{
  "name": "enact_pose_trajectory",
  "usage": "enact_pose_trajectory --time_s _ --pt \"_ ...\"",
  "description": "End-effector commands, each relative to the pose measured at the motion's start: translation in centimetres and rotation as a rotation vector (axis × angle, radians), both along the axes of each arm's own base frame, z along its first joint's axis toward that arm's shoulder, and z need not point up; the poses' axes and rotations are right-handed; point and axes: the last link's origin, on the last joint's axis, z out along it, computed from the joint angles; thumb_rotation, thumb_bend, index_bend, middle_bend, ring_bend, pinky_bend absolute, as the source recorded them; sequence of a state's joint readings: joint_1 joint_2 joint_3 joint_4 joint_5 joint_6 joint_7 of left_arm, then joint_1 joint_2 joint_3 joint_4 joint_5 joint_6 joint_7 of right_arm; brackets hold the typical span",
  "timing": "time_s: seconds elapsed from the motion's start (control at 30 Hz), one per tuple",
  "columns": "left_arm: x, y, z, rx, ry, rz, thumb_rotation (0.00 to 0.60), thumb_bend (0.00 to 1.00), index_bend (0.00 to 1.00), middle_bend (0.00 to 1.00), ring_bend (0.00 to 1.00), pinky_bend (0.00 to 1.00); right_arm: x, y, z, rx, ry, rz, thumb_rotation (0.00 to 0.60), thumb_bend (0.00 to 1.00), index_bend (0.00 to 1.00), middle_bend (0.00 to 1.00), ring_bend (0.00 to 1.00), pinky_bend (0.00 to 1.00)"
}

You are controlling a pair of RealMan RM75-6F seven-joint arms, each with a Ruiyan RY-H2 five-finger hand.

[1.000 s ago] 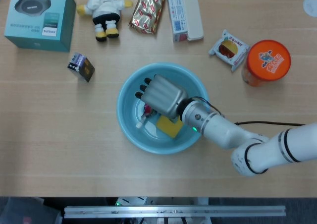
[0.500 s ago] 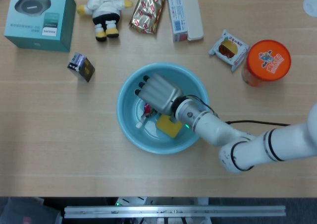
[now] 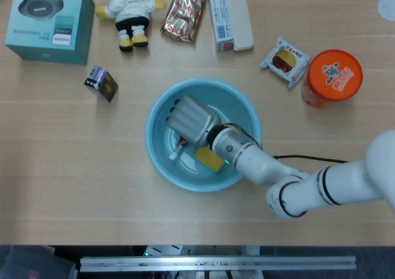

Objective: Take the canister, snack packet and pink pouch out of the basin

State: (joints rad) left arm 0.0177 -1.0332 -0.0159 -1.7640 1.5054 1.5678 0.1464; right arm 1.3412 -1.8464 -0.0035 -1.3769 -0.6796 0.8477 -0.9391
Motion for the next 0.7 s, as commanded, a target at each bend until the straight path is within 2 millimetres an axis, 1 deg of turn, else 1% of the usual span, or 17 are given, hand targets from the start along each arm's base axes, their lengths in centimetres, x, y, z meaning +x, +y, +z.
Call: enact_pose_trajectory --time_s 0.03,0.1,0.27,0.37,0.5,0.63,0.7 --pt "0.0 0.0 0.0 0.000 0.001 0.001 0.600 0.35 0.32 0.27 0.21 0.16 -0.2 0.0 -0.3 -0.009 -0.022 0.022 0.600 0.05 0.55 0.52 0.46 0.69" --pt "0.0 0.0 0.0 0.000 0.000 0.002 0.600 0.34 0.32 0.27 0.21 0.16 -0.3 0.0 -0.3 -0.014 -0.035 0.034 0.600 0.08 0.60 0.56 0.50 0.72" --pt "0.1 0.1 0.0 -0.005 0.002 0.000 0.600 0.35 0.32 0.27 0.21 0.16 -0.8 0.0 -0.3 -0.014 -0.065 0.050 0.600 0.14 0.68 0.62 0.59 0.80" --pt "0.1 0.1 -0.1 -0.010 0.003 0.001 0.600 0.35 0.32 0.27 0.21 0.16 -1.2 0.0 -0.3 -0.010 -0.077 0.057 0.600 0.15 0.71 0.64 0.62 0.84" --pt "0.3 0.1 0.0 -0.010 0.001 -0.001 0.600 0.34 0.32 0.27 0.21 0.16 -1.5 0.1 -0.1 0.005 -0.094 0.053 0.600 0.15 0.73 0.66 0.64 0.85" --pt "0.3 0.1 0.1 -0.007 0.003 0.000 0.600 0.35 0.32 0.27 0.21 0.16 -1.2 -0.1 1.2 0.013 -0.135 0.040 0.600 0.15 0.73 0.66 0.64 0.86" --pt "0.3 0.1 0.1 -0.006 0.004 0.000 0.600 0.34 0.32 0.27 0.21 0.16 -0.9 -0.4 2.3 0.009 -0.162 0.035 0.600 0.15 0.73 0.66 0.64 0.86"
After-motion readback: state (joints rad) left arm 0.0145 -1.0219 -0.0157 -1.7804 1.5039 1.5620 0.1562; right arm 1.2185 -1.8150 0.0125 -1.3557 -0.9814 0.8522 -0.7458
